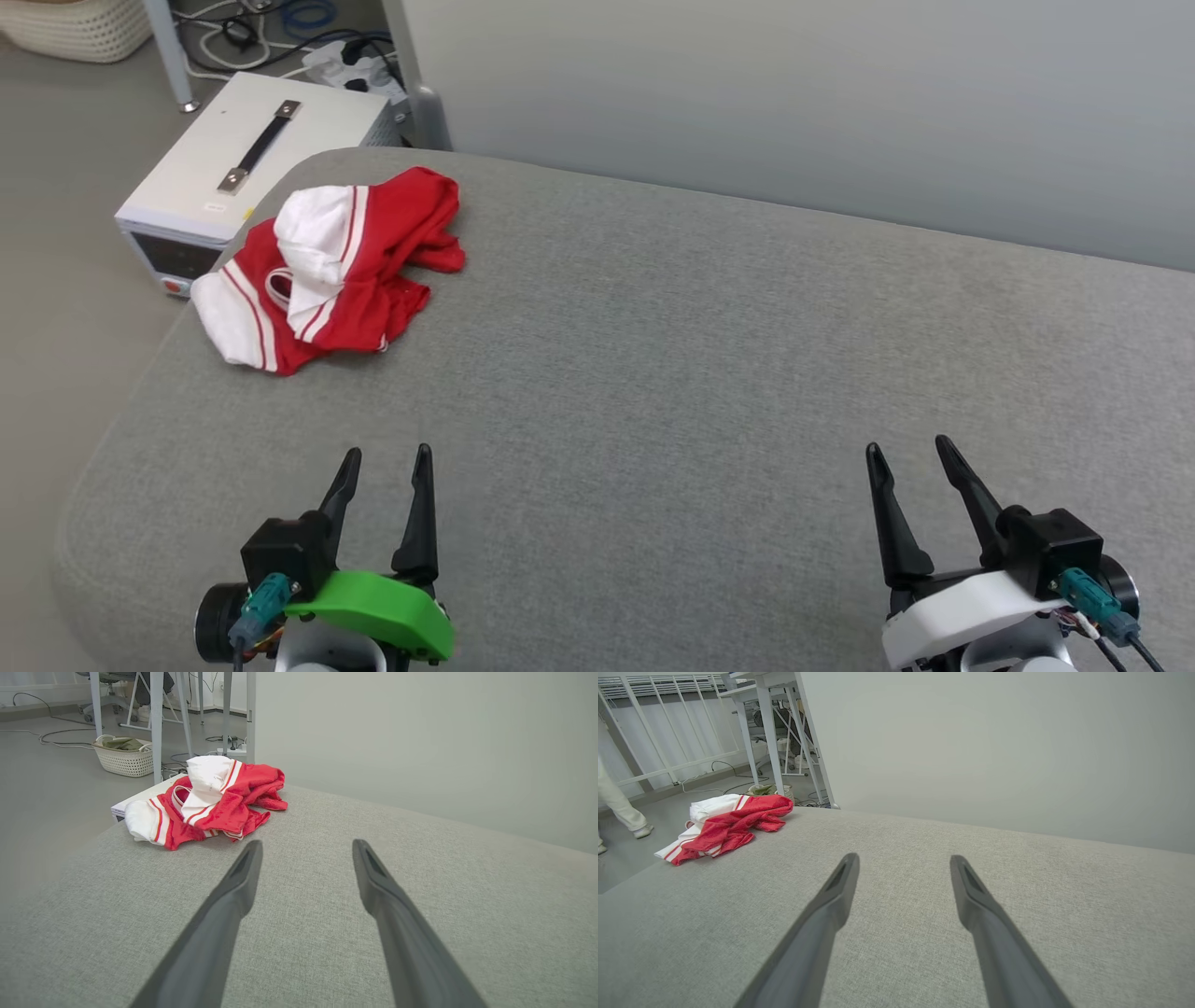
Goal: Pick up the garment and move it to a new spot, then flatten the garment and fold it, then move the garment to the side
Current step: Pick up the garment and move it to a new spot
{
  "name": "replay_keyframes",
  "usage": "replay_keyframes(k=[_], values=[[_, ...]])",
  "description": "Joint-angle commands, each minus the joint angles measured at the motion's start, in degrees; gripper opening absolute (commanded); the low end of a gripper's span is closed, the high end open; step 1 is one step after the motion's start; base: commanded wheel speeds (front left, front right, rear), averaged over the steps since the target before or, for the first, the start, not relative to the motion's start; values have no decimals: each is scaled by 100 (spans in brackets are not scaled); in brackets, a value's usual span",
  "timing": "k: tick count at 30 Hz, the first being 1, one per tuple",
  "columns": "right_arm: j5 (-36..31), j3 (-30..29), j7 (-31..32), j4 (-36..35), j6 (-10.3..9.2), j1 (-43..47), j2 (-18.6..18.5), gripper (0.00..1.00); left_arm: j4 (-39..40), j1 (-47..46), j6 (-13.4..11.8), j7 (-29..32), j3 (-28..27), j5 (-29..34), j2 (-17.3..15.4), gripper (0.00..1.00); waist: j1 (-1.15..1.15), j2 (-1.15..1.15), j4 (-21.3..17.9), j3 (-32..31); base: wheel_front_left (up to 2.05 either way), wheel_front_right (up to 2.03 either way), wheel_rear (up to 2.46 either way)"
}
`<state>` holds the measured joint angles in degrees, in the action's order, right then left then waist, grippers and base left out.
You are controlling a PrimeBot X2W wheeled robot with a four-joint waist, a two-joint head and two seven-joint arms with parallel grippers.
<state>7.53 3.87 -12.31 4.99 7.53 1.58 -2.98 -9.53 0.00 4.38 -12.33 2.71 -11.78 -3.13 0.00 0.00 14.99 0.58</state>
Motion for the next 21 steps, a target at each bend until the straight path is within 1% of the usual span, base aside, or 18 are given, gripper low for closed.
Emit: replay_keyframes(k=[1, 8, 14, 17, 21], values=[[83, 67, -89, 46, -4, 54, 9, 100, -67, 85, 53, -84, -28, -98, 22, 100, 0, 0, 509, -10, 0, 0, 0], [136, 192, -172, 111, -4, 51, 10, 100, -138, 93, 99, -168, 28, -192, 23, 100, 0, 0, 983, 2, 0, 0, 0], [183, 263, -242, 161, -4, 68, 10, 100, -190, 124, 128, -239, 91, -274, 24, 100, 0, 0, 1297, -7, 0, 0, 0], [204, 277, -269, 174, -4, 80, 11, 100, -199, 136, 139, -267, 103, -290, 25, 100, 0, 0, 1404, -12, 0, 0, 0], [206, 290, -269, 166, -4, 76, 11, 100, -165, 144, 143, -267, 77, -275, 25, 100, 0, 0, 1440, -3, 0, 0, 0]])
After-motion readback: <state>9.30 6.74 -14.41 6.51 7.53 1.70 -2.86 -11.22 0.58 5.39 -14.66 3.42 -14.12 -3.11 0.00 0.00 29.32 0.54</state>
